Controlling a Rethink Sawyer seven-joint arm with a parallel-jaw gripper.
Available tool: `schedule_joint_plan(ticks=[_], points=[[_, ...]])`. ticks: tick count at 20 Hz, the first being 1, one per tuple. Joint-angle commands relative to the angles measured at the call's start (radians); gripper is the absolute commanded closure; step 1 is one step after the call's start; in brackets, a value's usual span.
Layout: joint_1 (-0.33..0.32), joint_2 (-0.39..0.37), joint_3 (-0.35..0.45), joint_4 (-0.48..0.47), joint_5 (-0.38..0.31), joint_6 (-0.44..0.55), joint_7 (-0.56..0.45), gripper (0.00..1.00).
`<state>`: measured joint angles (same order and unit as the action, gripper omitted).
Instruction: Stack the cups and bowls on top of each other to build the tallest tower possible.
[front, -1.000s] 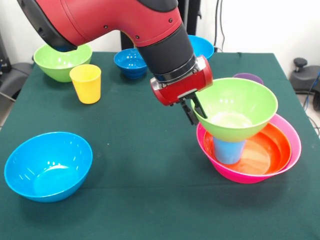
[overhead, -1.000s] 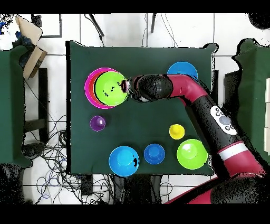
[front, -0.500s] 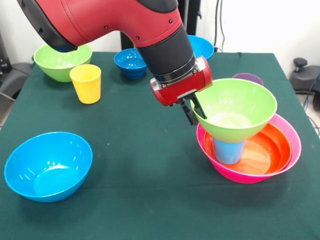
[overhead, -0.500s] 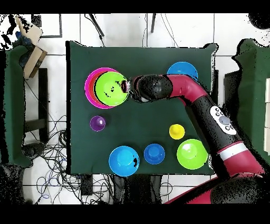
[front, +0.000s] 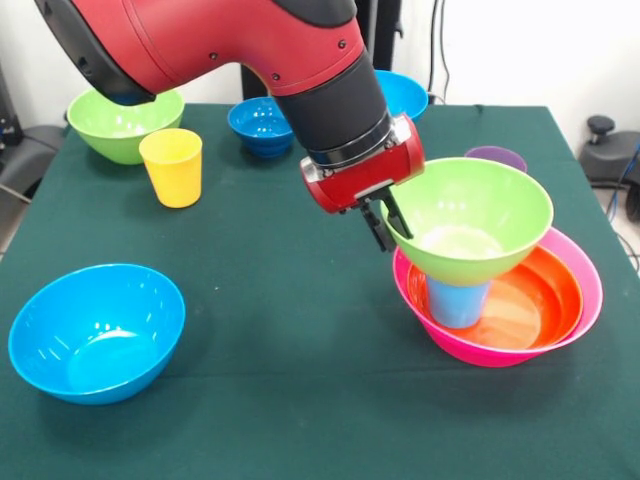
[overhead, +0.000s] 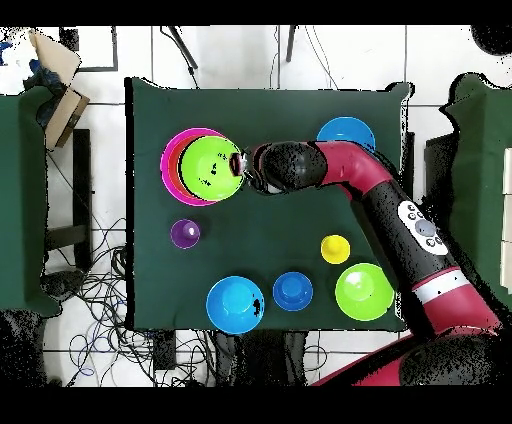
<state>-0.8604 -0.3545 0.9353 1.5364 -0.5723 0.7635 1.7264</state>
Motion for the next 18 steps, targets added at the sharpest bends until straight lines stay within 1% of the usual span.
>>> schedule_joint_plan(ticks=[1, 9, 12, 17, 18], points=[[0.045, 0.053, -0.034, -0.085, -0.058, 0.101, -0.298, 1.00], [0.073, 0.061, -0.027, -0.137, -0.042, 0.136, -0.309, 1.00], [0.070, 0.051, -0.026, -0.131, -0.038, 0.143, -0.308, 1.00], [0.074, 0.049, -0.024, -0.145, -0.031, 0.162, -0.308, 1.00], [0.066, 0.042, -0.022, -0.129, -0.032, 0.157, -0.304, 1.00]])
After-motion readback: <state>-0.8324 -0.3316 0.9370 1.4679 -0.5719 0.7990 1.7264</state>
